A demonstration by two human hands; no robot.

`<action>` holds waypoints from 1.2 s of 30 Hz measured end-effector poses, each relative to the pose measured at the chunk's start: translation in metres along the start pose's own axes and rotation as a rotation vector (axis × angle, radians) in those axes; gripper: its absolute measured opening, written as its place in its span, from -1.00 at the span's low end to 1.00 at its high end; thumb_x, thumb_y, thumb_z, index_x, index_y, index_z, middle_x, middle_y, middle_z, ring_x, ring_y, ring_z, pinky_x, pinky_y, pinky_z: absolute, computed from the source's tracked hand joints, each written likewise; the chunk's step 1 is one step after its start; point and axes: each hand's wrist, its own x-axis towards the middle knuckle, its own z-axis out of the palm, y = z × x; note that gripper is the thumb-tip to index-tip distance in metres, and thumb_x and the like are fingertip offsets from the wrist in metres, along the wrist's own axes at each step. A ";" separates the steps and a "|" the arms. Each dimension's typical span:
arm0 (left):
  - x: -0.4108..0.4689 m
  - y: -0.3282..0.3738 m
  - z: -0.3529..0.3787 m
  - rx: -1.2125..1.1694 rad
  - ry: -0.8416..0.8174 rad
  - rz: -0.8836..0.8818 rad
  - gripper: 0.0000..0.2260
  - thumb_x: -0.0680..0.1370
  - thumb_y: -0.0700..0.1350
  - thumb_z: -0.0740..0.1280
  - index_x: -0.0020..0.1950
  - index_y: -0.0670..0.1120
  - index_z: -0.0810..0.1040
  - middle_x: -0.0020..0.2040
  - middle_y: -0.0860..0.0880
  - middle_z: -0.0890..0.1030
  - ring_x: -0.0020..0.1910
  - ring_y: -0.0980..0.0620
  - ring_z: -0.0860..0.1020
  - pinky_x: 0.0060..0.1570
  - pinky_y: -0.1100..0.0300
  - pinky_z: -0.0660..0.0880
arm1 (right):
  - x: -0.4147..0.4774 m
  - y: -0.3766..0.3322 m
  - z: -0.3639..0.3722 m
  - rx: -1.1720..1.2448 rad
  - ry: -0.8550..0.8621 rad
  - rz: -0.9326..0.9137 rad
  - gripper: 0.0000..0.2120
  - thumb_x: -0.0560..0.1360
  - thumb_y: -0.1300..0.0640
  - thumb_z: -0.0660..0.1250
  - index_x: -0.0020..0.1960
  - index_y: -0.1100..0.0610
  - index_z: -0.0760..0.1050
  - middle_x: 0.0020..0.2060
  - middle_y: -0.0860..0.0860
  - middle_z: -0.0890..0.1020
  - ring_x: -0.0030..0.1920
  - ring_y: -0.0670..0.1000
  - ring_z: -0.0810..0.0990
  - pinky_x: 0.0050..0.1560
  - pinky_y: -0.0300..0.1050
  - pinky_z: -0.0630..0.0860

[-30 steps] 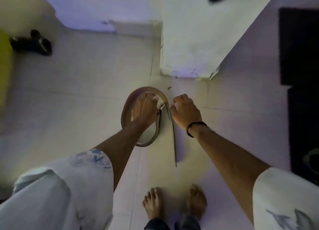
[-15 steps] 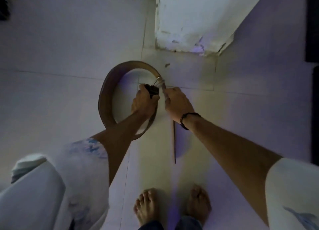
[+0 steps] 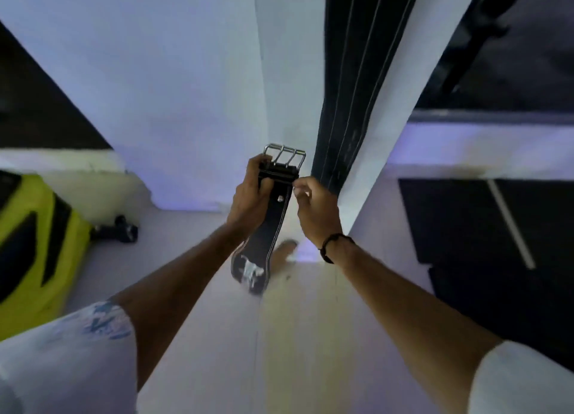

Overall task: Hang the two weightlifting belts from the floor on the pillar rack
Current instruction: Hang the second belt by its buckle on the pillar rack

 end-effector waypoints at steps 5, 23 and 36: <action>0.023 0.202 -0.087 -0.118 0.036 0.280 -0.71 0.63 -0.21 0.14 0.31 0.07 0.35 -0.04 0.10 0.61 -0.16 0.12 0.59 -0.08 0.08 0.53 | 0.030 -0.190 -0.109 0.186 0.192 -0.145 -0.87 0.54 0.06 0.35 0.04 0.10 0.53 -0.12 -0.01 0.66 -0.10 0.02 0.65 -0.02 0.06 0.61; 0.012 0.558 -0.194 -0.439 0.048 0.603 -0.75 0.68 -0.18 0.06 0.36 -0.08 0.31 0.11 -0.12 0.52 0.00 -0.01 0.51 -0.07 0.15 0.51 | 0.042 -0.501 -0.333 0.277 0.280 -0.400 -0.79 0.56 0.01 0.33 0.14 0.06 0.56 -0.08 0.00 0.66 0.00 0.09 0.66 0.08 0.19 0.62; 0.007 0.673 -0.213 -0.574 0.115 0.659 -0.73 0.66 -0.20 0.02 0.36 -0.10 0.26 0.04 -0.04 0.45 -0.09 0.07 0.47 -0.05 0.16 0.49 | 0.026 -0.487 -0.340 0.042 0.333 -0.564 -0.80 0.59 0.06 0.30 0.01 0.20 0.57 -0.15 0.09 0.60 -0.18 0.03 0.54 -0.15 -0.12 0.48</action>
